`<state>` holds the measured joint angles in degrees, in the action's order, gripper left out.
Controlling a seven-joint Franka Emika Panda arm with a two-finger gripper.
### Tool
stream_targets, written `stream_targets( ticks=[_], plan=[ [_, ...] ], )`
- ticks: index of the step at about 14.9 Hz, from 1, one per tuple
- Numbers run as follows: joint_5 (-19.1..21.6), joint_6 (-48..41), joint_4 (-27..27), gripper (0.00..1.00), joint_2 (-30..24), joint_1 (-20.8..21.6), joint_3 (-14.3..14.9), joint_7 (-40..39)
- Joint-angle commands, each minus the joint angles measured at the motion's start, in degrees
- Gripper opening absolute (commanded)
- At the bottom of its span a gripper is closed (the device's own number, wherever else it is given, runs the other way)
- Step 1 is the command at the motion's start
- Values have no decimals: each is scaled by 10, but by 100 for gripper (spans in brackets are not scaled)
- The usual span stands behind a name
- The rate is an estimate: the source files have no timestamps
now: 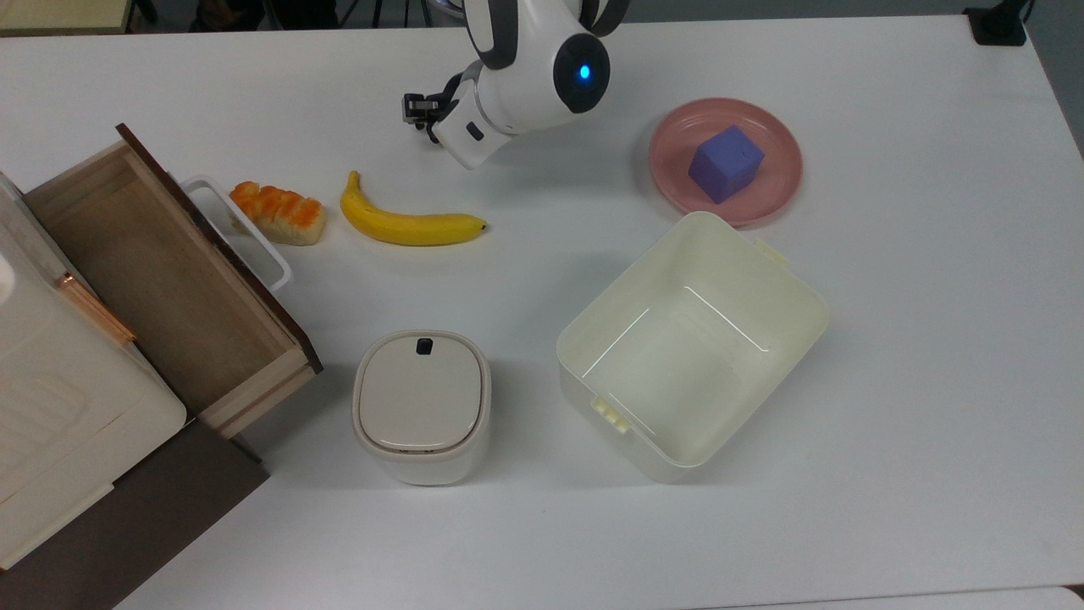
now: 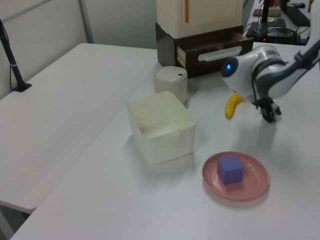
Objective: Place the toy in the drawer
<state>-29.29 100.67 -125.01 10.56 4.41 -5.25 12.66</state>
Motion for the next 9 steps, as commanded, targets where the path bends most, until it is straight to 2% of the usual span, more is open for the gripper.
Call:
stream_targets(
  ticks=[1, 5, 8, 9],
  plan=[
    [64, -31, 84, 0, -31, -23, 2, -15],
    [165, -110, 242, 0, -34, -55, 13, -74],
    [201, -115, 307, 0, -48, -60, 20, -73],
    [216, -115, 338, 0, -48, -60, 32, -71]
  ],
)
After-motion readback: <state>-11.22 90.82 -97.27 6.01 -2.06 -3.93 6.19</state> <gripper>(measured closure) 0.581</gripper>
